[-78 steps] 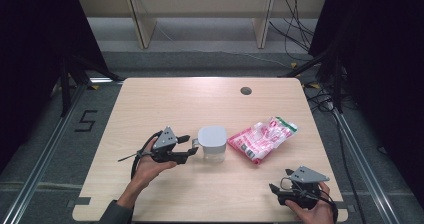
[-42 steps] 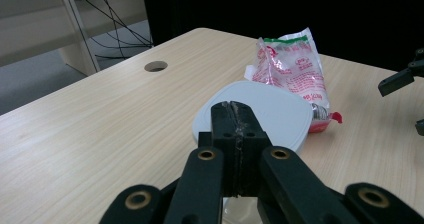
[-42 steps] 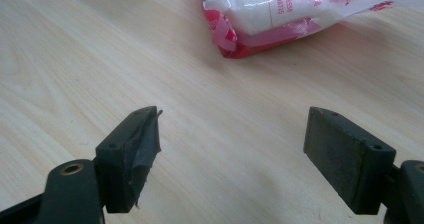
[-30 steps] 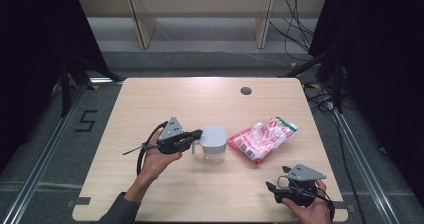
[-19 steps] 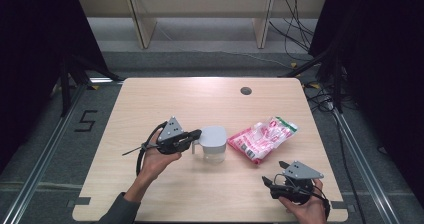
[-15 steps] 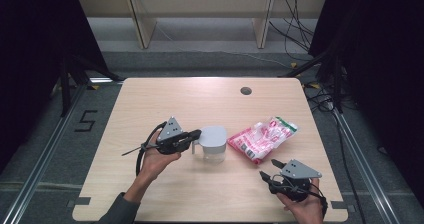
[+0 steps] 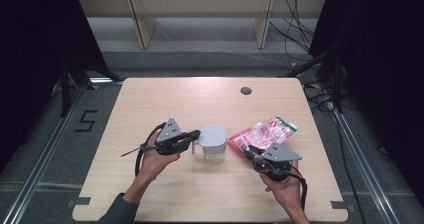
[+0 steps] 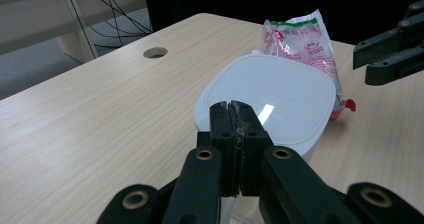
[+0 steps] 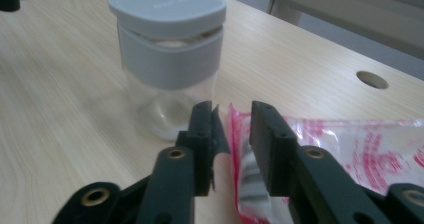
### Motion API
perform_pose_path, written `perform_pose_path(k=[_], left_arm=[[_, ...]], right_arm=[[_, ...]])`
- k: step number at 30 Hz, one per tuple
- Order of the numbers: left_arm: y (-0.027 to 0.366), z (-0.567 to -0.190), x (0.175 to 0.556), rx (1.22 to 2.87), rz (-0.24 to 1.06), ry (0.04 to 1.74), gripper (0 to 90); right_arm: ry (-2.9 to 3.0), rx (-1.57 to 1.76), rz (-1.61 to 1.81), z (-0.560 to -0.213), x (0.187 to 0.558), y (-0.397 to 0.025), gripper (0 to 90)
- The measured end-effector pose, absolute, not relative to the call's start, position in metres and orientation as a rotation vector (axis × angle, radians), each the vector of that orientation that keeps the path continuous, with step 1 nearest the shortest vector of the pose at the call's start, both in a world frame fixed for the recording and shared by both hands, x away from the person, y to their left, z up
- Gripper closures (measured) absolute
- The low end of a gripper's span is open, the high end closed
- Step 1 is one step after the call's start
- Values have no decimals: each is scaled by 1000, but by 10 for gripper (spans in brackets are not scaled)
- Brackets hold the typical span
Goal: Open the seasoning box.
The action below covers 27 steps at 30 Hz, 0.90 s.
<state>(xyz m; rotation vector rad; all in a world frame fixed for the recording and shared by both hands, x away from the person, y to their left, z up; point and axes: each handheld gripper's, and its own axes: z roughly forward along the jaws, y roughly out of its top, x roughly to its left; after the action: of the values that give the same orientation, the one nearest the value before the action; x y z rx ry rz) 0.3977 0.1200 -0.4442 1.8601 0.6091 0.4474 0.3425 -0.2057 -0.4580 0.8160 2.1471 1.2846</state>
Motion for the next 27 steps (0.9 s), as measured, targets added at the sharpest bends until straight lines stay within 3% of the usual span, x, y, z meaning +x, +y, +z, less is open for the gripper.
perform_pose_path(k=[2, 8, 27], left_arm=[[120, -445, 397, 1852, 442, 626, 880], [120, -445, 397, 1856, 454, 626, 880], [122, -444, 396, 1868, 467, 611, 881]], right_arm=[[2158, 825, 1313, -457, 348, -197, 823], [2171, 744, 1325, -452, 358, -187, 897], [2208, 732, 1322, -447, 379, -162, 900]])
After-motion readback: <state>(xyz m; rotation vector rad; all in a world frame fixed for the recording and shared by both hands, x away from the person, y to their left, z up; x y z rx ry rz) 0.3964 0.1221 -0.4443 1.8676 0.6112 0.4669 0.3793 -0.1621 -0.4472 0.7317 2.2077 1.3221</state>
